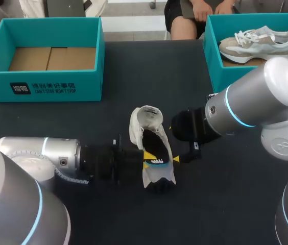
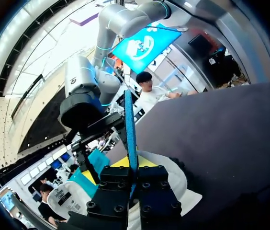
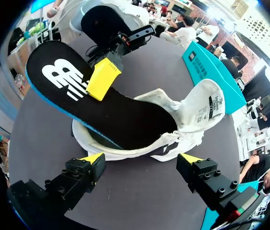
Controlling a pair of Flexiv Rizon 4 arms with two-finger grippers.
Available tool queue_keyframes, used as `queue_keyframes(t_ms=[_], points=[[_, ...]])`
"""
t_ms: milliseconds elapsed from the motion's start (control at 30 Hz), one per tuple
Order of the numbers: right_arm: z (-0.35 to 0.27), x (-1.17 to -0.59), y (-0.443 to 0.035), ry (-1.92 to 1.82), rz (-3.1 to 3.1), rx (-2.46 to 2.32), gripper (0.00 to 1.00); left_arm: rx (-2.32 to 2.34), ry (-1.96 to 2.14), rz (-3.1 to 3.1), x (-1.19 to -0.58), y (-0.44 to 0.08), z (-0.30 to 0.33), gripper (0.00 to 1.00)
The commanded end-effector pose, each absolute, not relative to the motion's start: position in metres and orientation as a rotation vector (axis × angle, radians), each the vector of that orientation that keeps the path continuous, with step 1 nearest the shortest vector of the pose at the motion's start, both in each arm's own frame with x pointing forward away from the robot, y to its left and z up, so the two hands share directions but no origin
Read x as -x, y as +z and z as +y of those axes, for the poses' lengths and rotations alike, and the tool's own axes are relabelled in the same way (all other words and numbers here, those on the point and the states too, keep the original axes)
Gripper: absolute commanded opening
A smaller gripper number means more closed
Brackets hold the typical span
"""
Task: Take the shoe out of the shoebox, open the shoe tongue, remove and reinsert the insole, then place the shoe into the shoebox
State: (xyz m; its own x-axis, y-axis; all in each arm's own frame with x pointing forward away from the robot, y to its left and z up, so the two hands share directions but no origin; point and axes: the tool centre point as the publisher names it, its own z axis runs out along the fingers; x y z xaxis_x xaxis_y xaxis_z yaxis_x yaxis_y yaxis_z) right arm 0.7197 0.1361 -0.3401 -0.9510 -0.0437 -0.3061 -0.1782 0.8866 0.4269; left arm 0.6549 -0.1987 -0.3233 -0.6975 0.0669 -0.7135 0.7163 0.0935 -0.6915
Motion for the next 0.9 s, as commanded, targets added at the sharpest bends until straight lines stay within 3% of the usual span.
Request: queue_keyframes(t_ms=[33, 467, 500, 533, 567, 900], points=[[0.136, -0.719, -0.341, 0.665, 2.763, 0.164, 1.00, -0.756, -1.632, 1.855, -0.667, -0.337, -0.213, 0.00], [0.136, -0.719, -0.341, 0.665, 2.763, 0.164, 1.00, -0.689, -1.554, 1.884, -0.696, -0.345, -0.195, 0.00], [0.136, -0.719, -0.341, 0.665, 2.763, 0.164, 1.00, -0.684, -1.560, 1.882, -0.695, -0.343, -0.194, 0.09], [0.136, -0.719, -0.341, 0.665, 2.763, 0.164, 1.00, -0.680, -1.566, 1.880, -0.693, -0.341, -0.193, 0.29], [0.136, -0.719, -0.341, 0.665, 2.763, 0.164, 1.00, -0.681, -1.573, 1.878, -0.692, -0.339, -0.192, 0.38], [0.136, -0.719, -0.341, 0.665, 2.763, 0.164, 1.00, -0.717, -1.610, 1.820, -0.675, -0.313, -0.187, 0.43]])
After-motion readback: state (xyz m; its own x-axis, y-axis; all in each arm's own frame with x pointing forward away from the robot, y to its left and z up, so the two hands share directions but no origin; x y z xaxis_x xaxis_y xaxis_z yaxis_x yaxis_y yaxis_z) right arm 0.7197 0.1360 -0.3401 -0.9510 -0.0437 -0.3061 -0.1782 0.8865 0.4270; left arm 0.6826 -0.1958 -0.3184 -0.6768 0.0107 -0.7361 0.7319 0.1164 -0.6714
